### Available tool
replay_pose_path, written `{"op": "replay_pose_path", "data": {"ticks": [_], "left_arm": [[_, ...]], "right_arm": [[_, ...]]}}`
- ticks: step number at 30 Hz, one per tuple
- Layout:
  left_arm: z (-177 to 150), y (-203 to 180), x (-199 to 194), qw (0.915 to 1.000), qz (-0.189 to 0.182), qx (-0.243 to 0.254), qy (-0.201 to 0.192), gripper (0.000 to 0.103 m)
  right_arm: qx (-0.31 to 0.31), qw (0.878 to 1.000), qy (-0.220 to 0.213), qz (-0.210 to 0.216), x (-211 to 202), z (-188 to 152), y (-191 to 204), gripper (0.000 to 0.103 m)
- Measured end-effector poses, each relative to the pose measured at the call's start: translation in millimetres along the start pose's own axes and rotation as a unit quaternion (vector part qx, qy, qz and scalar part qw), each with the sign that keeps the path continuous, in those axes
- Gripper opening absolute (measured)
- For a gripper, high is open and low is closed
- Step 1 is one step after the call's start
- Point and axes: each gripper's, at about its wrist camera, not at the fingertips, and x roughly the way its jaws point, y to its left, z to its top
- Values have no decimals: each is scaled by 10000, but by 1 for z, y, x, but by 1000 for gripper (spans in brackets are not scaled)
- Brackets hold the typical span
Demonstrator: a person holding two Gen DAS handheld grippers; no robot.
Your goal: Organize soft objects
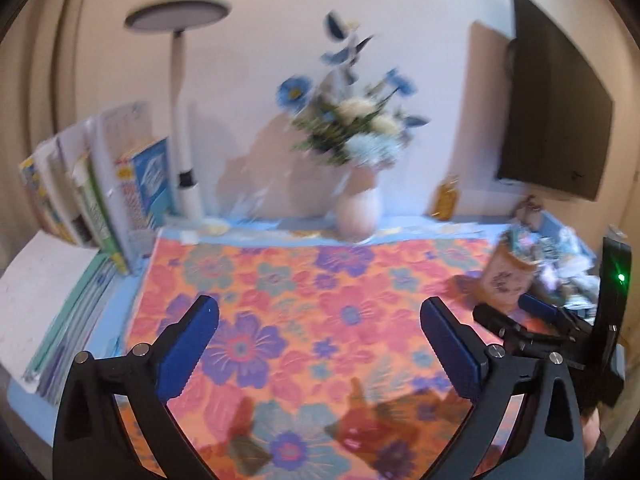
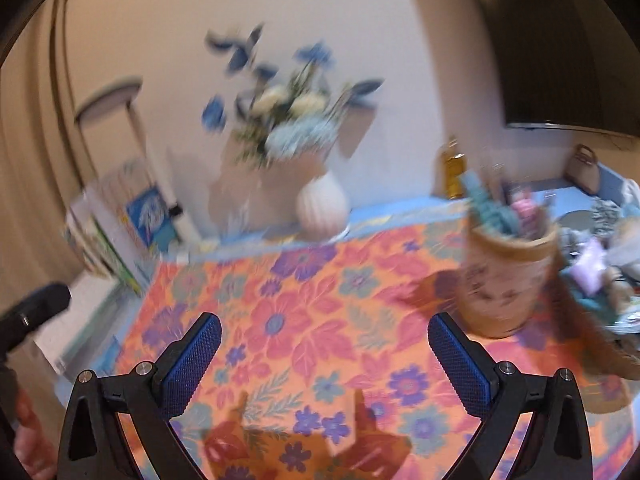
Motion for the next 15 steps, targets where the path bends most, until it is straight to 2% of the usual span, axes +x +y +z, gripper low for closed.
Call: {"op": "replay_pose_path", "data": {"ticks": [4, 6, 8, 11, 15], "left_arm": [[-28, -1, 58, 9986, 143, -95, 492, 101], [-44, -10, 88, 9966, 188, 36, 805, 101], [-57, -15, 103, 9954, 224, 139, 926, 101], [-64, -17, 117, 9949, 449, 182, 884, 101], [-67, -9, 118, 9970, 529, -175, 529, 101]], "right_arm": [[-501, 9975, 347, -369, 42, -21, 21, 103], [-452, 9956, 568, -594, 58, -29, 20, 103], [-392, 9941, 646, -774, 65, -35, 13, 102], [-454, 9912, 676, -1041, 73, -39, 3, 102], [-761, 9894, 449, -1153, 75, -49, 2, 102]]}}
